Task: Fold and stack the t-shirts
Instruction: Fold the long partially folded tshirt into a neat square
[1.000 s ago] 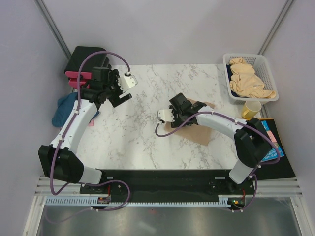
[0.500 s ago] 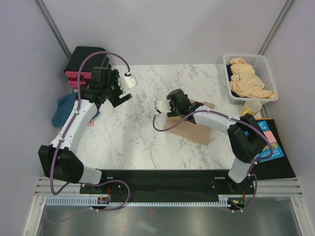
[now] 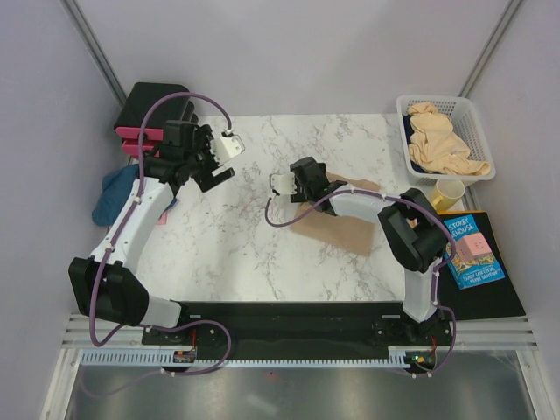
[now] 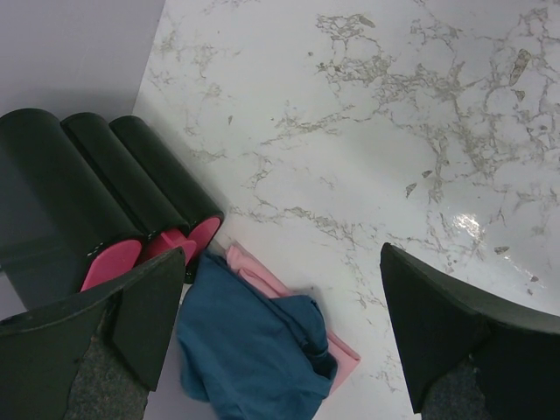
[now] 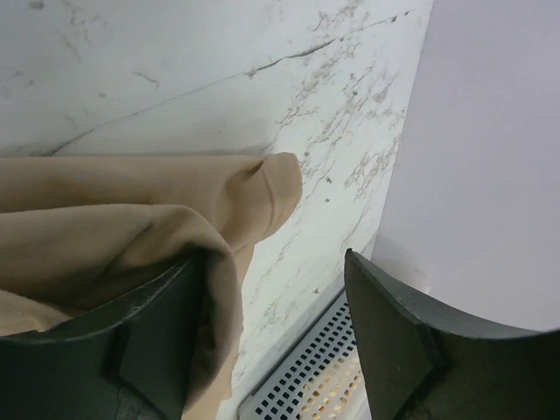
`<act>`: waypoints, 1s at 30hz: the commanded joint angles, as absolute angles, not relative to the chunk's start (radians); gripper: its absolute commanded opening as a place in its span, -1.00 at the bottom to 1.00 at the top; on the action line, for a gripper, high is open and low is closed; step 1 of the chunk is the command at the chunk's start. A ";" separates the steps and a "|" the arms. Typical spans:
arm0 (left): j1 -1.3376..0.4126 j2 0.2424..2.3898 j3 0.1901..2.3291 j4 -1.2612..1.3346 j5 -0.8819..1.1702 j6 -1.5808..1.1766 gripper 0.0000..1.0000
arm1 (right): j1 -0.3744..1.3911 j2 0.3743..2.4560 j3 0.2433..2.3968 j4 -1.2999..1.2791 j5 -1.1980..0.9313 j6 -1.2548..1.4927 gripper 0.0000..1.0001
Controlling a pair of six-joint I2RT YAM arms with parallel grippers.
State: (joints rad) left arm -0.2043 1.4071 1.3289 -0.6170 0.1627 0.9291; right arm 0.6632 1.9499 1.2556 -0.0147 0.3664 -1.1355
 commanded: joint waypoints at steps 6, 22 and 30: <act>-0.206 1.388 1.318 -0.583 0.186 0.913 0.99 | 0.661 1.934 1.399 -0.208 0.232 -1.037 0.54; -0.207 1.365 1.330 -0.603 0.190 0.908 0.99 | 0.661 1.914 1.601 -0.454 0.070 -0.804 0.57; -0.207 1.355 1.331 -0.614 0.184 0.930 0.99 | 0.612 1.799 1.629 -0.636 0.090 -0.919 -1.00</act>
State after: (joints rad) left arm -0.2043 1.3884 1.3186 -0.6193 0.1673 0.9287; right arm 0.6369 1.8938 1.5913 -0.5095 0.0837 -0.8696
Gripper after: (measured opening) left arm 0.993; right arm 0.036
